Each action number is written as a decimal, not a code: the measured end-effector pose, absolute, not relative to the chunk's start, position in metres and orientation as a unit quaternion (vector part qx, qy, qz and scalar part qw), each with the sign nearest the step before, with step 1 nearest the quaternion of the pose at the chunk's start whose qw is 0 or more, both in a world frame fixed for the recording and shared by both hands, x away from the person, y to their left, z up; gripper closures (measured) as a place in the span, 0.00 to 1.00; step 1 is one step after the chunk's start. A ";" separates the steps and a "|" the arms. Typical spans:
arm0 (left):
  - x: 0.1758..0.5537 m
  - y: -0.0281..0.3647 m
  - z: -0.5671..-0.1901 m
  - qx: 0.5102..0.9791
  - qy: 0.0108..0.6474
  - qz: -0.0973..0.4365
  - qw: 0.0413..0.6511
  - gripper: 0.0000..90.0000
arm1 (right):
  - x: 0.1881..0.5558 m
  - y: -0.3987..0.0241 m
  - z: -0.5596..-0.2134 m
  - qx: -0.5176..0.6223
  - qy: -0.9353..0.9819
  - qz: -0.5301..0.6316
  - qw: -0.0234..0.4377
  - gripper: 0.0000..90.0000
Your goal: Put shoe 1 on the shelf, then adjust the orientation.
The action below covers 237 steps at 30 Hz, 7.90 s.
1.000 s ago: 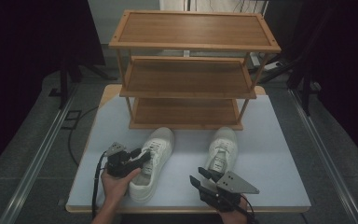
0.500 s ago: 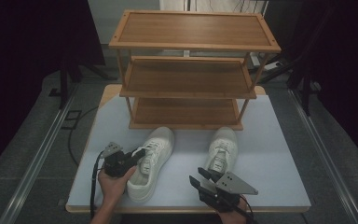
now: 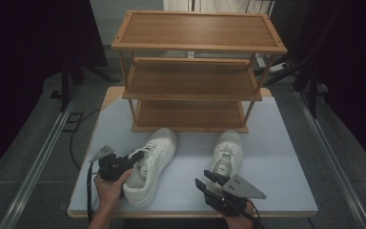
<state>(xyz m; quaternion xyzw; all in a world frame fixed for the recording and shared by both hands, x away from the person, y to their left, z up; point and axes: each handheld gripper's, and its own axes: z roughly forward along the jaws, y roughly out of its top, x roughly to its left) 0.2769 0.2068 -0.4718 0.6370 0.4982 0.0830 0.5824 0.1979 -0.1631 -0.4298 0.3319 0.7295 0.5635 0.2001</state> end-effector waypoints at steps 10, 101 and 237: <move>0.270 0.216 -0.462 0.596 0.498 0.068 0.626 0.90 | 0.198 -0.165 -0.429 0.335 0.725 0.566 0.205 0.64; 0.335 0.177 -0.334 0.492 0.457 0.133 0.729 0.91 | 0.205 -0.177 -0.429 0.364 0.708 0.570 0.205 0.62; 0.401 0.156 -0.336 0.526 0.488 0.036 0.696 0.44 | 0.198 -0.141 -0.441 0.325 0.786 0.473 0.231 0.97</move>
